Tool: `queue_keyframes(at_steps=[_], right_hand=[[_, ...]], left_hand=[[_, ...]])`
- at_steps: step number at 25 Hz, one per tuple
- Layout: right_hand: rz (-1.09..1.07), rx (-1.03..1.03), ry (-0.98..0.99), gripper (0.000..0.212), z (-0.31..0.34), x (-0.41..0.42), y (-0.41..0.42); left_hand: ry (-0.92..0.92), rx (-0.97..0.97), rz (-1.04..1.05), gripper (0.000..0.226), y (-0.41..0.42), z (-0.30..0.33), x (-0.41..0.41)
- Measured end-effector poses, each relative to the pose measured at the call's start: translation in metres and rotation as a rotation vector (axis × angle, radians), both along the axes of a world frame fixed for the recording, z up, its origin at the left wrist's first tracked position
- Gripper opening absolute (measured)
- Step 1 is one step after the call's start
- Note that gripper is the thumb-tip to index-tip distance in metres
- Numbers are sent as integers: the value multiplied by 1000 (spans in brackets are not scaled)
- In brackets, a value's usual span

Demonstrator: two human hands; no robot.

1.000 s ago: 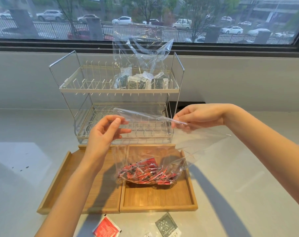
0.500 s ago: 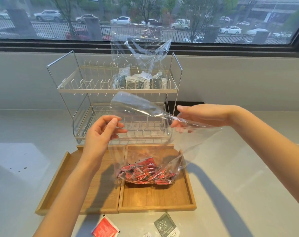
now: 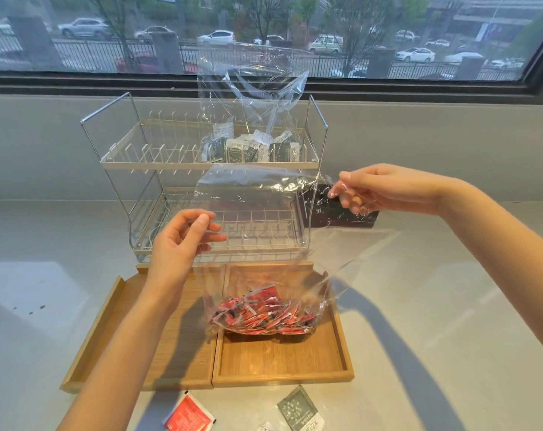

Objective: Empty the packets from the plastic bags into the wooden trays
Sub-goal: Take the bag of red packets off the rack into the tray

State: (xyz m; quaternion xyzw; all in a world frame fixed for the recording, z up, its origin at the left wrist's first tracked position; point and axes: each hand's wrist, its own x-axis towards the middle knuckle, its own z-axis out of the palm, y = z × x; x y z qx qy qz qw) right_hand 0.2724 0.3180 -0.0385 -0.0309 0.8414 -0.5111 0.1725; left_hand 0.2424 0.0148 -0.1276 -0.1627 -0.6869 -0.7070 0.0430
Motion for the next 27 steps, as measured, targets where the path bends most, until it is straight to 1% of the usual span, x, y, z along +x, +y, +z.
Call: queue_keyframes(at_steps=[2,4,6,7,8,9,10,11,13,14,17,18,20,21,22,24,25,27], right_hand=[[-80,-30,-54,50,-7,4,5],[-203,-192,-51,56,-20,11,12],[-315,-419,27,59,-37,22,16],[-337,-508,81,60,-47,27,15],[-335,-565,126,64,-56,32,13],[-324,-579,156,70,-65,36,10],[-312,-543,175,74,-72,39,6],[-292,-461,185,74,-80,42,2],[-232,-264,167,65,-94,45,-7],[-218,-208,147,58,-102,46,-11],[-276,-175,182,23,-121,44,-21],[-320,-175,205,17,-125,42,-22],[-398,-188,219,14,-128,37,-24],[-424,-199,218,14,-129,35,-25],[-441,-210,221,14,-131,34,-26],[-473,-236,232,17,-135,32,-28],[-488,-256,233,18,-137,31,-30],[-487,-296,211,14,-144,32,-32]], left_hand=[[3,3,8,14,-1,-2,-1],[-2,13,21,15,-2,-4,-2],[-13,21,43,16,-3,-5,-3],[-18,25,51,16,-2,-5,-4],[-23,25,57,16,-2,-6,-6],[-27,21,64,16,-1,-6,-8],[-31,21,70,16,0,-5,-10],[-35,21,78,16,1,-5,-12],[-39,17,90,16,3,-5,-16],[-37,16,89,16,3,-4,-17],[-33,4,84,16,3,-5,-19],[-40,-5,81,15,3,-3,-19],[-59,-14,31,12,-2,-2,-20],[-82,-21,-26,28,-5,-2,-20],[-111,-44,-96,51,-8,-3,-20],[-179,-187,-214,95,-12,-14,-17],[-218,-297,-251,107,-15,-24,-14],[-330,-492,-290,119,-17,-52,-6]])
